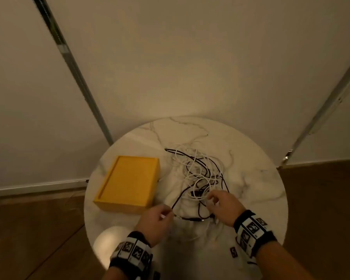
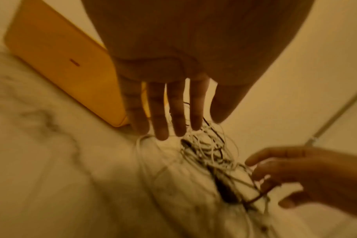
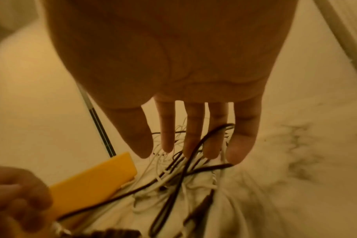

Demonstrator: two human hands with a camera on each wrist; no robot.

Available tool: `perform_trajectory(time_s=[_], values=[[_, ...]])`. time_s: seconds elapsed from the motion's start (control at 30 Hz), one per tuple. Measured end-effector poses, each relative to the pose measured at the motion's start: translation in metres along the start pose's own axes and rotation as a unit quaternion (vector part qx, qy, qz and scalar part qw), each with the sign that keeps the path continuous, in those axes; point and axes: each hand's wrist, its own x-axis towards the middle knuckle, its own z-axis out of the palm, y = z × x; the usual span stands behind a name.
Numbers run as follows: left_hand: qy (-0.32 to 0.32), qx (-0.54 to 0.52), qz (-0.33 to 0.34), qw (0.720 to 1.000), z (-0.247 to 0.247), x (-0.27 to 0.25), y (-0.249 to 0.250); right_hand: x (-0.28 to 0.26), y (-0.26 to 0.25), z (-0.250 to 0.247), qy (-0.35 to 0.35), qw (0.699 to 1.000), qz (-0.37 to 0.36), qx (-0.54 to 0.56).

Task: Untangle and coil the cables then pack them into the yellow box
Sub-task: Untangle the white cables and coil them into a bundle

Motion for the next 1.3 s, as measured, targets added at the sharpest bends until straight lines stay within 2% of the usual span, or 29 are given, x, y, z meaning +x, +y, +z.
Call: perform_trajectory(time_s=[0.13,0.2,0.27,0.4,0.47,0.53,0.63,0.73,0.83,0.9,0.97,1.03,1.13,1.2,1.3], values=[[-0.092,0.126,-0.027,0.987,0.020,0.012,0.004,-0.001,0.004,0.003,-0.050,0.990,0.038,-0.125],[-0.104,0.156,-0.035,0.982,0.023,0.015,0.010,-0.004,0.000,0.001,-0.055,0.977,0.053,-0.201],[-0.089,0.192,-0.035,0.977,0.023,0.019,0.016,-0.005,-0.004,-0.002,-0.024,0.971,0.062,-0.229],[-0.027,0.261,-0.007,0.965,0.016,0.028,0.036,0.007,-0.023,-0.008,0.087,0.967,0.076,-0.228],[-0.004,0.271,0.020,0.963,0.017,0.029,0.048,0.020,-0.029,-0.006,0.092,0.968,0.110,-0.204],[-0.001,0.259,0.057,0.964,0.023,0.031,0.054,0.033,-0.027,-0.001,0.064,0.972,0.148,-0.174],[-0.054,0.252,0.082,0.963,0.035,0.032,0.057,0.040,-0.024,0.007,0.053,0.973,0.171,-0.144],[-0.109,0.282,0.054,0.952,0.044,0.034,0.050,0.041,-0.022,0.008,0.098,0.971,0.186,-0.117],[-0.136,0.311,0.029,0.940,0.047,0.034,0.044,0.041,-0.019,0.008,0.064,0.974,0.189,-0.110],[-0.134,0.319,0.035,0.938,0.049,0.034,0.041,0.041,-0.016,0.008,0.055,0.975,0.177,-0.119],[-0.123,0.329,0.059,0.935,0.050,0.033,0.038,0.041,-0.016,0.005,0.076,0.982,0.144,-0.094],[-0.127,0.344,0.062,0.928,0.051,0.029,0.040,0.037,-0.025,-0.002,0.079,0.992,0.090,0.037],[-0.149,0.387,0.054,0.908,0.051,0.026,0.043,0.024,-0.059,-0.027,0.050,0.962,0.007,0.268],[-0.154,0.399,0.056,0.902,0.051,0.027,0.042,0.016,-0.085,-0.051,0.062,0.946,-0.058,0.312],[-0.174,0.376,0.055,0.908,0.044,0.025,0.045,0.008,-0.117,-0.090,0.100,0.930,-0.146,0.321]])
